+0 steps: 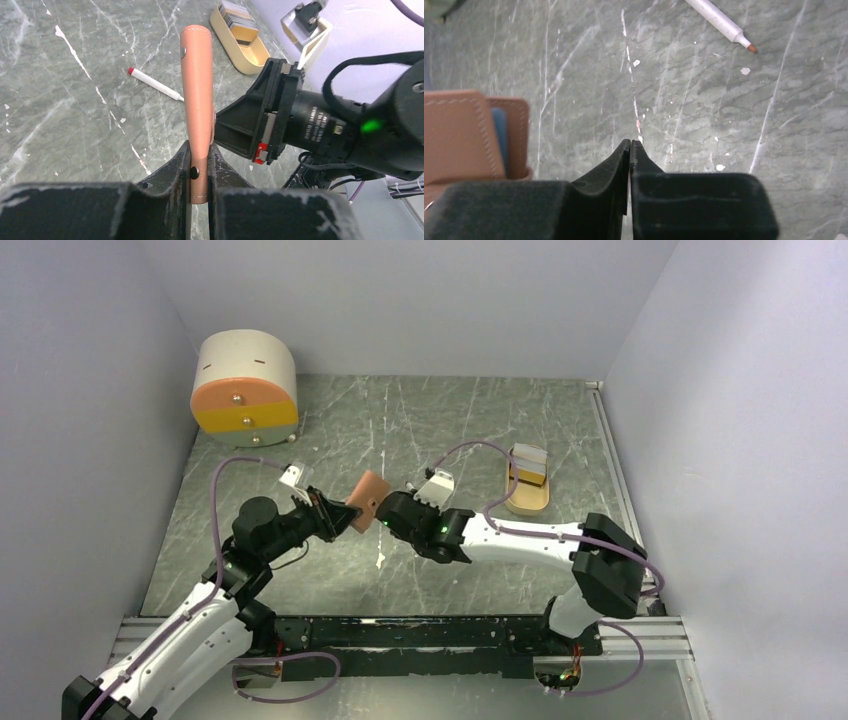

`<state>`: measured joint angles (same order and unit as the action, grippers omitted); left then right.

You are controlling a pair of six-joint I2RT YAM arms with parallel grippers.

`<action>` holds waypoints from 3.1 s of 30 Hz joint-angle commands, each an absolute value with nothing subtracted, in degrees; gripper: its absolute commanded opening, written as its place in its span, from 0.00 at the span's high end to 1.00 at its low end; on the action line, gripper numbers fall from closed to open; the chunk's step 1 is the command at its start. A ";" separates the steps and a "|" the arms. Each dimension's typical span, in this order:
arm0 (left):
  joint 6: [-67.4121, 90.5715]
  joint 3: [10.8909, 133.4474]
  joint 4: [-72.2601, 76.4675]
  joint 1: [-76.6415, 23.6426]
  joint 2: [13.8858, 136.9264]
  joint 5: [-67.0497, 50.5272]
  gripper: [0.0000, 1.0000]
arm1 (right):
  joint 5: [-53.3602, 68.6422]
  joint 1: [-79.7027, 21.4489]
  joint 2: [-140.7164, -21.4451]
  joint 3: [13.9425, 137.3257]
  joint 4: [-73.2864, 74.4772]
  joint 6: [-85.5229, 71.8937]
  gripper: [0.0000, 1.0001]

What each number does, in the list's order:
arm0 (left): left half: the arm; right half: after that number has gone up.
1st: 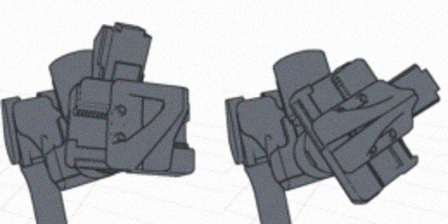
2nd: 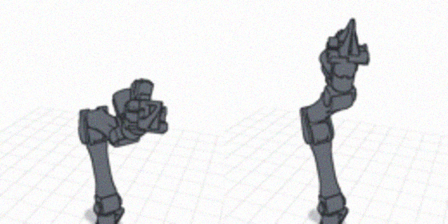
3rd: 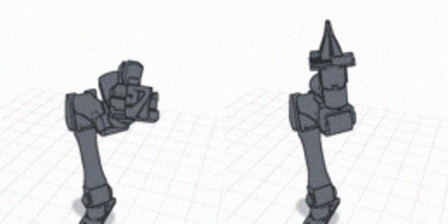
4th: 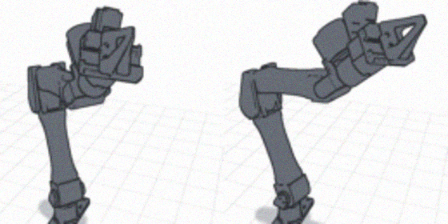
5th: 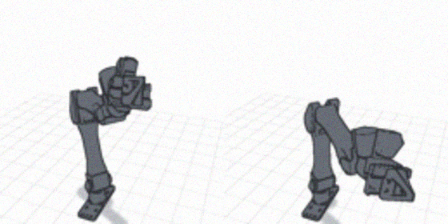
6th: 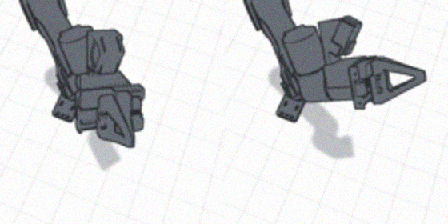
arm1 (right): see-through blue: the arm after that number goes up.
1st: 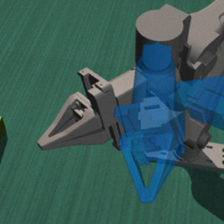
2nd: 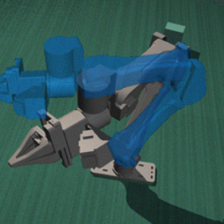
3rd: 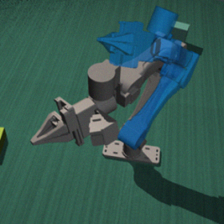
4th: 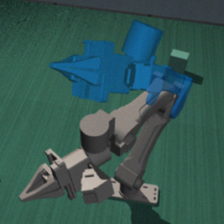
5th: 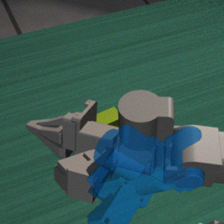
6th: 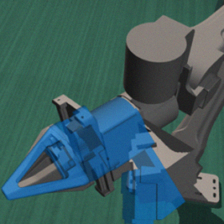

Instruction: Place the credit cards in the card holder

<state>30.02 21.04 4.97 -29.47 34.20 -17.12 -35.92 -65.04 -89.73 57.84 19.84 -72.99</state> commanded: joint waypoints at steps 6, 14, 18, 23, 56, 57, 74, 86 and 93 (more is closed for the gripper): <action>26.89 21.99 9.85 -29.79 34.75 -16.56 0.91 | -31.31 -64.75 -81.15 60.98 18.61 -70.24 0.60; 21.73 18.63 15.71 -29.79 31.76 -17.96 0.91 | -28.02 -64.69 -81.92 61.89 14.79 -78.03 0.44; 19.38 18.47 16.09 -29.76 32.20 -19.03 0.91 | -27.66 -64.67 -83.03 63.62 13.55 -79.30 0.42; 19.39 17.38 17.98 -29.80 32.59 -19.58 0.91 | -27.07 -64.23 -85.08 65.81 13.98 -79.65 0.40; 20.36 19.63 12.24 -29.84 37.68 -23.23 0.91 | -30.55 -61.70 -101.27 80.96 30.07 -75.43 0.47; 20.46 19.48 12.61 -29.87 37.48 -23.68 0.91 | -30.39 -61.73 -102.34 81.29 30.51 -75.10 0.50; 27.59 19.88 16.03 -29.88 34.12 -22.37 0.91 | -30.17 -61.24 -110.49 77.07 33.92 -75.10 0.83; 24.16 17.98 17.44 -29.86 32.75 -18.58 0.91 | -22.37 -55.80 -96.77 63.12 20.33 -63.95 0.81; 16.46 15.78 22.92 -29.88 31.66 -15.86 0.91 | -14.66 -52.39 -78.54 53.48 11.28 -59.24 0.69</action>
